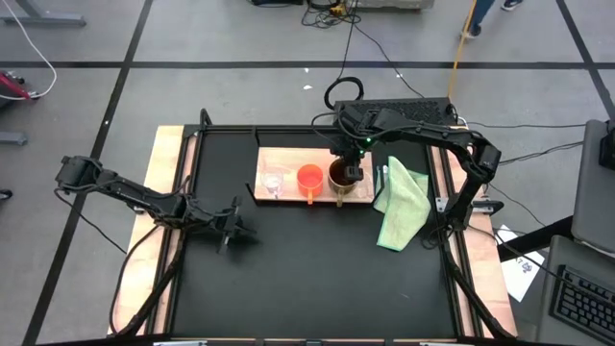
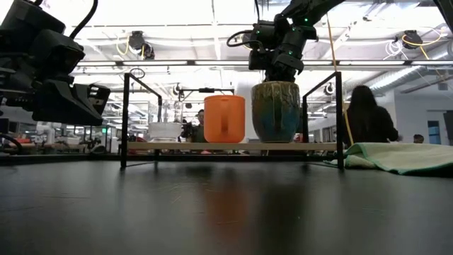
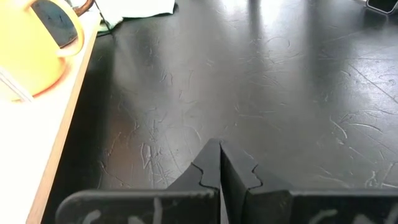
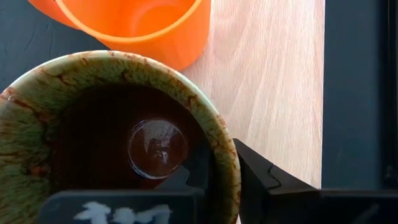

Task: Stack small to large cups/mugs on shelf
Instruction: Put the green mug on the shelf, then return to Home Position

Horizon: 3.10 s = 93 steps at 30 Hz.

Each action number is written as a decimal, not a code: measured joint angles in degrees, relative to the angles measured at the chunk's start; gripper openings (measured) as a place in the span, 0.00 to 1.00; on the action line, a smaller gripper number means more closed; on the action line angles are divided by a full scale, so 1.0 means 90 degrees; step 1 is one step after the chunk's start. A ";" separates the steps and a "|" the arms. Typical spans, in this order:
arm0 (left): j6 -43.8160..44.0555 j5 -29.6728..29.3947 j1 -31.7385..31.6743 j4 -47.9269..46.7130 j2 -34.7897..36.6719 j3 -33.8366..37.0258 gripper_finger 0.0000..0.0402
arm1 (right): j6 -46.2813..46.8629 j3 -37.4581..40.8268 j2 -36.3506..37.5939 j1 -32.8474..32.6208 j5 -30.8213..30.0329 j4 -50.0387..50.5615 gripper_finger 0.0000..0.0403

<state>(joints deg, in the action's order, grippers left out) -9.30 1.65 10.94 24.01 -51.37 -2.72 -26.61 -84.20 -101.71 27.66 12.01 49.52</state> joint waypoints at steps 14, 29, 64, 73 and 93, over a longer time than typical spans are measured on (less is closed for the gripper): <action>0.0039 0.0090 0.0000 -0.0007 0.0000 0.0000 0.00 | 0.0081 0.0034 0.0342 -0.0116 -0.0068 0.0029 0.13; 0.0169 0.0159 0.0001 0.0000 0.0000 0.0000 0.00 | 0.0340 0.0034 0.0466 -0.0340 -0.0189 0.0018 0.19; 0.0187 0.0163 0.0002 0.0002 0.0000 0.0000 0.00 | 0.0729 0.0005 0.1828 -0.0321 -0.0211 0.0043 0.45; 0.0189 0.0163 0.0000 -0.0012 0.0002 0.0000 0.00 | 0.0751 0.0005 0.1976 -0.0435 -0.0174 0.0149 0.20; -0.0106 -0.0245 0.0002 0.0066 0.0293 0.0000 0.00 | 0.1365 0.2169 0.4283 -0.0964 -0.0158 -0.1089 0.00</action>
<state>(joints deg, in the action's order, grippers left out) -10.26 -0.56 10.96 24.60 -48.73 -2.72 -14.33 -64.69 -63.17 18.98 10.59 39.72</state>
